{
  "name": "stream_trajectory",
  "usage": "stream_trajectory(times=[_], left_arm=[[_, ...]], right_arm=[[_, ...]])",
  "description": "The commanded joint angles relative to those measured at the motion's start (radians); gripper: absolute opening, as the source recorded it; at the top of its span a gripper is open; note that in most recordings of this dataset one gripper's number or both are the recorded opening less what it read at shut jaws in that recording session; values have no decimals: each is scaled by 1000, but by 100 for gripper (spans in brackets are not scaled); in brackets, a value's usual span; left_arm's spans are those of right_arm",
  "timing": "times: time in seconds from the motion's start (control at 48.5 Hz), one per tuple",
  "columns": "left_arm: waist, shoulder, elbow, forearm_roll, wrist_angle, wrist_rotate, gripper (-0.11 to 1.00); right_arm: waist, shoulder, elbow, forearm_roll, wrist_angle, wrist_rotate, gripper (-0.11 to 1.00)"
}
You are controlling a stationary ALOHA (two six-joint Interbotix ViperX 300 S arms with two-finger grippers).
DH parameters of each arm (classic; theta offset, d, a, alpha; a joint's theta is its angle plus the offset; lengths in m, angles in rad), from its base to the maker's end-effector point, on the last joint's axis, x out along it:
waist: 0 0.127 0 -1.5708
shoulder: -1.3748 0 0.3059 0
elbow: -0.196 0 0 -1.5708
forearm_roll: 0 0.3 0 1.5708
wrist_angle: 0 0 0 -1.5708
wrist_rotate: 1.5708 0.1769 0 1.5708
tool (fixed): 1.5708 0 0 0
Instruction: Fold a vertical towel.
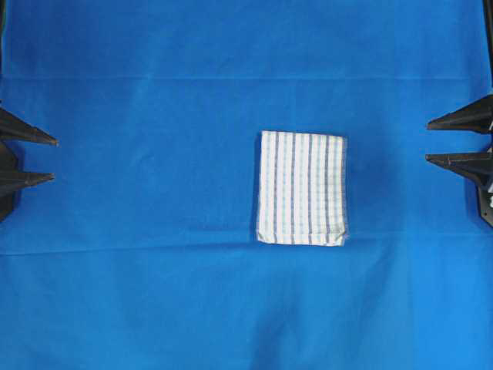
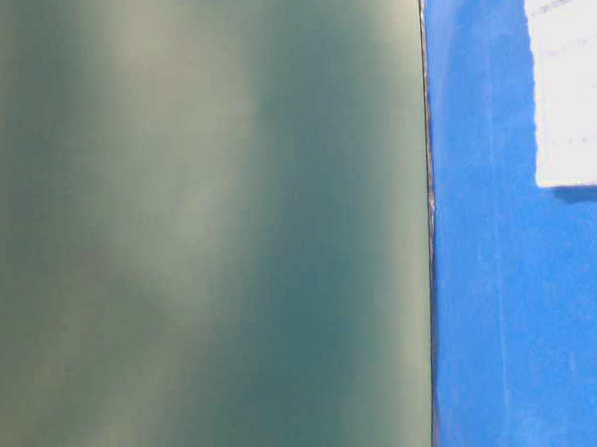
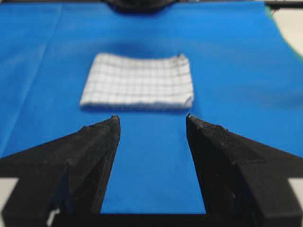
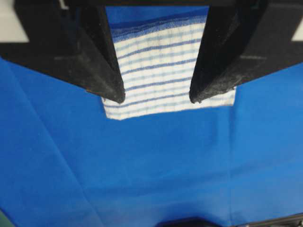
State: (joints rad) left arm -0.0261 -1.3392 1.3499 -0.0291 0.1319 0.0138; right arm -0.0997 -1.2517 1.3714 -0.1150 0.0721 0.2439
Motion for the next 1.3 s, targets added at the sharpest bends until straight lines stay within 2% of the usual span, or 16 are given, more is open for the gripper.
stream_trajectory(times=[0.0,1.278], left_arm=[[21,8,-2,0,-3,-3,55],[34,3,2,0,-3,-3,55]], right_arm=[[0,15,-12,2,-11,2,61],[0,14,-14,8,3,2,61]])
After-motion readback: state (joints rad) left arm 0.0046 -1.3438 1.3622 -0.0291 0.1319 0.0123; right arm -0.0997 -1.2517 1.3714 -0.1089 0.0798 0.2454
